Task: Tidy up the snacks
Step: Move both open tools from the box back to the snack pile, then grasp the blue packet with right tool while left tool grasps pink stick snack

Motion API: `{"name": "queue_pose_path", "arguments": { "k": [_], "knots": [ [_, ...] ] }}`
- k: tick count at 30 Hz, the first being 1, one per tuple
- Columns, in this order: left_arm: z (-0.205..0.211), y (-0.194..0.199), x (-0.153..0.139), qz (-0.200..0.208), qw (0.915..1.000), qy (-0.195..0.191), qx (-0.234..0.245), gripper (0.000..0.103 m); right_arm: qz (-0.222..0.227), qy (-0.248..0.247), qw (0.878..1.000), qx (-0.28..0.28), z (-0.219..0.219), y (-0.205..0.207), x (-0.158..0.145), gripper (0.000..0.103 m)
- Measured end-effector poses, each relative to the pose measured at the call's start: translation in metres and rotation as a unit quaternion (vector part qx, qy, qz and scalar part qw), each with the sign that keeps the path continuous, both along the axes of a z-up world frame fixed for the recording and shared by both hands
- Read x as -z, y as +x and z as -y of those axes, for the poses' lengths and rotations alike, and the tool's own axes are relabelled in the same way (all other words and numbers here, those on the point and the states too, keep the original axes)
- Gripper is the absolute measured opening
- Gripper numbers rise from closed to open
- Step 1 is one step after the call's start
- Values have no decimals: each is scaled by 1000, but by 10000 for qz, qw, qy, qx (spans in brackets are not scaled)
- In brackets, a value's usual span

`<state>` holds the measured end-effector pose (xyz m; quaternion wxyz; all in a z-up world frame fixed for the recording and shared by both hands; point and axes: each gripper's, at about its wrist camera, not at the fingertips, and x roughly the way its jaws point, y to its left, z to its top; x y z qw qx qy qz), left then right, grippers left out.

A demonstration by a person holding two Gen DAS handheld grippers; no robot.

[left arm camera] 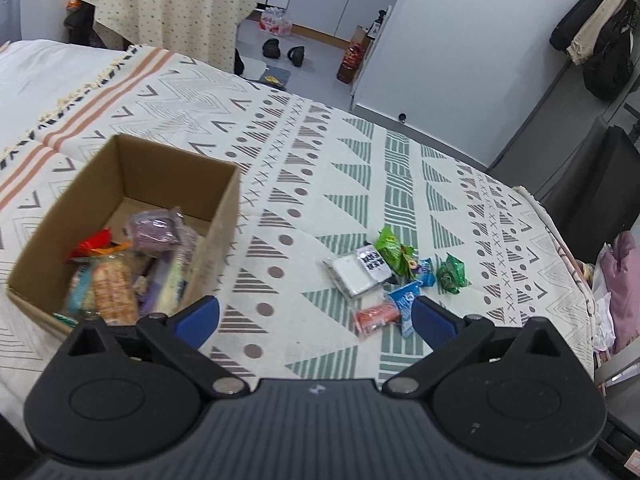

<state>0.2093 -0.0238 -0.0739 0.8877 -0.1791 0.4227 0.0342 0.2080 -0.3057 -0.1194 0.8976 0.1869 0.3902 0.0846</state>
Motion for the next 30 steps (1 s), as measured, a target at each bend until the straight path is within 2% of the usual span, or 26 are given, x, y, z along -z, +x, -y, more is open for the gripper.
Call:
{"name": "queue_pose_path", "arguments": {
  "k": [5,8,22,30],
  "knots": [
    [13,11,12,-53,9999,-1,128,100,-100,186,9997,-98,6,11,13,80],
    [20,18,20,-94,9997,-36,201,98,-154,249,9994,-177,6,18,20,77],
    [45,62,66,-428,9980,-325,326,76,-378,597,9964,-477,2,66,54,50],
    [48,83,94,-605,9963,-461,392,65,-604,667,9940,-618,-5,87,80,40]
  ]
}}
